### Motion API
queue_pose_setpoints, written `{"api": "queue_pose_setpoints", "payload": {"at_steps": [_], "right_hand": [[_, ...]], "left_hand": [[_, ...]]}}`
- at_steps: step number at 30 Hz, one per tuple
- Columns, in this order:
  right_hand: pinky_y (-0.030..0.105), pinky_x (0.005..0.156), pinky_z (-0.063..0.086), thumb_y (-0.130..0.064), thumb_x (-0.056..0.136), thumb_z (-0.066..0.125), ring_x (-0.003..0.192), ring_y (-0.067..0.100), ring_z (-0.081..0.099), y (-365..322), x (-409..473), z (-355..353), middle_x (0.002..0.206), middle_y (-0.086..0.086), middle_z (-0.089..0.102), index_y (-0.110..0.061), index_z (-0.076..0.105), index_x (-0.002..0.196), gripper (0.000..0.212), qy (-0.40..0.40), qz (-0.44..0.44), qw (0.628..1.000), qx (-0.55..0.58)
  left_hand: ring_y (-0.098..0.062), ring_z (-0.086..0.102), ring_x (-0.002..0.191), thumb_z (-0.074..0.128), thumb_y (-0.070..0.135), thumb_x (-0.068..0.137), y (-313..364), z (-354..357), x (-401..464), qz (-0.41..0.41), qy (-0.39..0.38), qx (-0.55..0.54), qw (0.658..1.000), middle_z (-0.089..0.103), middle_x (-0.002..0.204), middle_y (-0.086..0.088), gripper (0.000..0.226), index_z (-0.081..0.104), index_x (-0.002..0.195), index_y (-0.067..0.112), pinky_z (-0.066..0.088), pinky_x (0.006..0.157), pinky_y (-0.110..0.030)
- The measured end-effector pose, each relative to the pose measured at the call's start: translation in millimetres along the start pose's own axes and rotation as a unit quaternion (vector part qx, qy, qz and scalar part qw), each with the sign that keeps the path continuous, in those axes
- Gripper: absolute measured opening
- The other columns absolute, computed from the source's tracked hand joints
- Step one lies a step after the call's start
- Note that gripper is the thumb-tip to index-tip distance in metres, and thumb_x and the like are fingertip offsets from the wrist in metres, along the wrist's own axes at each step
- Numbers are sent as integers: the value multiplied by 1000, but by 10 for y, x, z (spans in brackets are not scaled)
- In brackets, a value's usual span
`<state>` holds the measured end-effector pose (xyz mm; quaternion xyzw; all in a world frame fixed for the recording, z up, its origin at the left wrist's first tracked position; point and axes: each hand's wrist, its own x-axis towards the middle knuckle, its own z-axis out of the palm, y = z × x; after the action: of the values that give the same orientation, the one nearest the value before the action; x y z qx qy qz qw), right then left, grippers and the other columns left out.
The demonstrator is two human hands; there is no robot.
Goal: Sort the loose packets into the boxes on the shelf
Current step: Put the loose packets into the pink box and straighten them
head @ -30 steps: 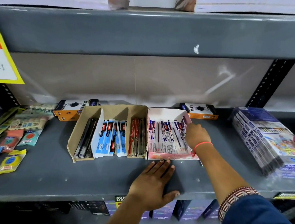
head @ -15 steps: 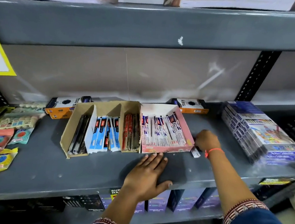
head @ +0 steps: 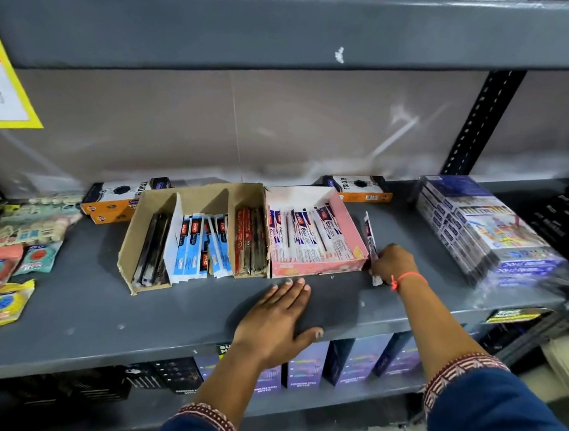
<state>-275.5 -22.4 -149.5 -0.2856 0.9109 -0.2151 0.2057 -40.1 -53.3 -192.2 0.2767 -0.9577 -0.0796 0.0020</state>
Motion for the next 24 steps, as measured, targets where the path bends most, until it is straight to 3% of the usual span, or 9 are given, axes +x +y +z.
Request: {"api": "queue_pose_setpoints", "payload": {"at_steps": [3, 4, 6, 8, 12, 16, 24], "right_hand": [[34, 85, 50, -7, 80, 67, 106, 36, 63, 46, -81, -42, 109, 23, 69, 2, 70, 99, 21, 17, 32, 997, 69], [33, 78, 50, -4, 78, 69, 95, 32, 65, 86, -112, -49, 96, 22, 70, -3, 71, 85, 7, 27, 41, 990, 134], [24, 56, 46, 5, 78, 65, 63, 19, 65, 164, -188, -65, 58, 7, 67, -13, 58, 60, 27, 29, 64, 945, 319], [13, 42, 39, 9, 80, 59, 34, -1, 55, 239, -289, -81, 35, -8, 60, -17, 51, 58, 35, 8, 69, 896, 438], [7, 38, 41, 7, 83, 59, 30, -3, 54, 195, -551, -163, 37, -8, 63, -14, 57, 66, 27, -54, 52, 824, 562], [10, 40, 46, 0, 87, 60, 36, 0, 59, 93, -702, -155, 44, -6, 68, -11, 61, 75, 16, -96, 42, 791, 603], [10, 40, 47, -8, 88, 61, 36, -1, 59, -176, -887, 31, 44, -7, 67, -13, 64, 78, 12, -136, 18, 808, 573]], "left_hand": [[-12, -12, 141, 22, 61, 93, -20, 14, -41, -2, 0, 5, 1000, -10, 156, 1, 74, -5, 148, 18, -11, 112, -28], [-12, -13, 141, 22, 61, 93, -26, 22, -41, -3, 0, 8, 1000, -10, 156, 1, 74, -5, 148, 18, -11, 112, -28], [-13, -12, 141, 22, 60, 94, -29, 26, -37, -2, 5, 13, 1000, -9, 156, 1, 74, -5, 148, 18, -11, 112, -27], [-13, -12, 141, 22, 59, 94, -26, 27, -37, -1, 7, 16, 1000, -8, 157, 1, 73, -4, 148, 17, -12, 112, -27], [-13, -13, 141, 21, 59, 94, -12, 15, -52, -2, 9, 15, 1000, -9, 156, 1, 73, -5, 147, 17, -13, 111, -27], [-13, -13, 140, 21, 59, 94, 7, -14, -63, -2, 13, 13, 1000, -10, 156, 1, 73, -5, 147, 17, -14, 109, -26], [-14, -6, 142, 22, 61, 93, -7, -5, -56, 9, 27, 20, 999, -1, 157, -2, 75, 1, 148, 14, -9, 112, -28]]}}
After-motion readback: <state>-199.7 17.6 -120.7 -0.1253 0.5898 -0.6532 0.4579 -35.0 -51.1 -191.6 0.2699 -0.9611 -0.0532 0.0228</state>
